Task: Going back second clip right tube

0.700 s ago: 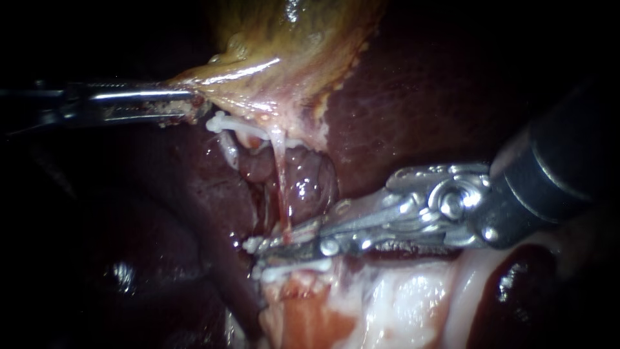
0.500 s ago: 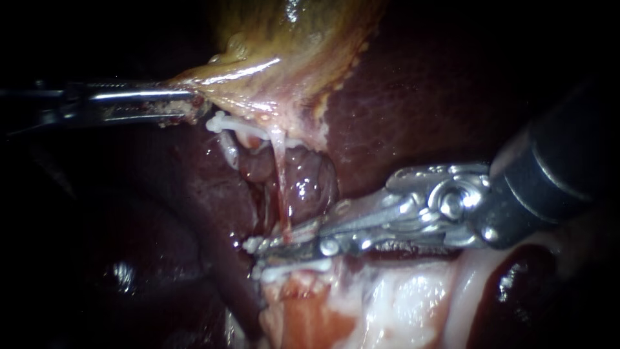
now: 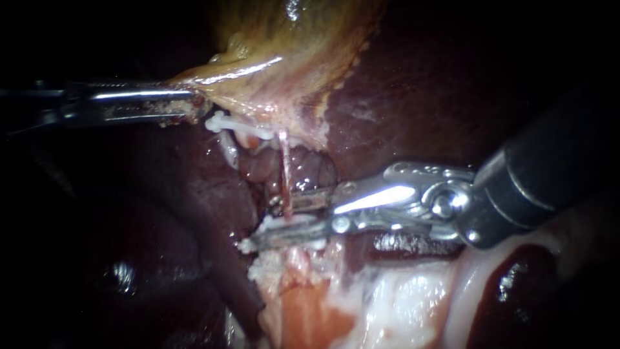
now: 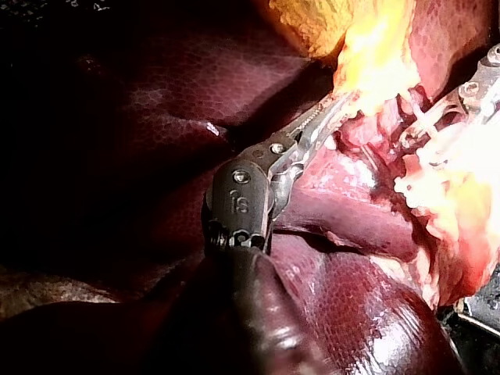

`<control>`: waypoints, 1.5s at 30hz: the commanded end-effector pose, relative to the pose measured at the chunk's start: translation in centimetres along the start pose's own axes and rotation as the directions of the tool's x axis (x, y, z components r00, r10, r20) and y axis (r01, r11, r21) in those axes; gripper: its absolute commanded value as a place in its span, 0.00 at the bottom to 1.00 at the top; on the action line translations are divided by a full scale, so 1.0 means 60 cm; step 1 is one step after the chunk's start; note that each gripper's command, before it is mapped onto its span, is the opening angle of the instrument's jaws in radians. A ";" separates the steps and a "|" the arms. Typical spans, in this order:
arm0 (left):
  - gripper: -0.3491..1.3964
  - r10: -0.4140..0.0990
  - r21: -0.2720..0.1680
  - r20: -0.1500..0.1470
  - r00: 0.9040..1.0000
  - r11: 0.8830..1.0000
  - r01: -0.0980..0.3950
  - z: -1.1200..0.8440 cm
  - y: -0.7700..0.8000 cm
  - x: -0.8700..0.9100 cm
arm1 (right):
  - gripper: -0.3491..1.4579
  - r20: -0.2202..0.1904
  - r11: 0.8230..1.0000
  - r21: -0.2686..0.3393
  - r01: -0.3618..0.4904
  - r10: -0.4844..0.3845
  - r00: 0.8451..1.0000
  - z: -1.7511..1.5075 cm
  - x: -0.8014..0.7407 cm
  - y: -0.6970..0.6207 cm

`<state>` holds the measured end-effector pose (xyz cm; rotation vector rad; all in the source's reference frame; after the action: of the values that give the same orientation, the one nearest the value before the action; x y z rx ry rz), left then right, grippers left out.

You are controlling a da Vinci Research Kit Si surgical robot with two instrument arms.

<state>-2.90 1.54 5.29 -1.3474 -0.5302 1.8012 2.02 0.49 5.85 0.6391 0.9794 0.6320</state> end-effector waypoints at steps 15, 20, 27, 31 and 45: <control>0.00 0.000 -0.001 0.000 1.000 1.000 0.000 -0.0003 -0.0001 -0.0001 | 0.47 0.022 0.966 0.005 0.257 -0.257 0.966 -0.0092 -0.0016 0.0002; 0.00 0.000 -0.001 0.000 1.000 1.000 0.000 -0.0002 -0.0001 -0.0001 | 0.47 0.018 0.943 0.009 0.332 -0.332 0.943 -0.0166 -0.0004 0.0003; 0.00 0.001 0.001 0.000 1.000 1.000 -0.001 0.0002 0.0001 -0.0002 | 0.47 0.017 0.939 -0.006 0.345 -0.345 0.939 -0.0216 -0.0007 0.0005; 0.00 0.003 0.007 -0.003 1.000 1.000 -0.003 0.0019 0.0003 -0.0009 | 0.47 0.017 0.939 -0.006 0.344 -0.344 0.939 -0.0222 -0.0007 0.0007; 0.00 0.016 -0.016 0.000 1.000 1.000 -0.016 0.0088 0.0014 -0.0042 | 0.47 0.017 0.938 -0.001 0.345 -0.345 0.938 -0.0233 -0.0011 0.0005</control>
<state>-3.40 1.35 5.57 -1.3657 -0.5376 1.8129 0.74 0.74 5.33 0.4517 1.0441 0.3164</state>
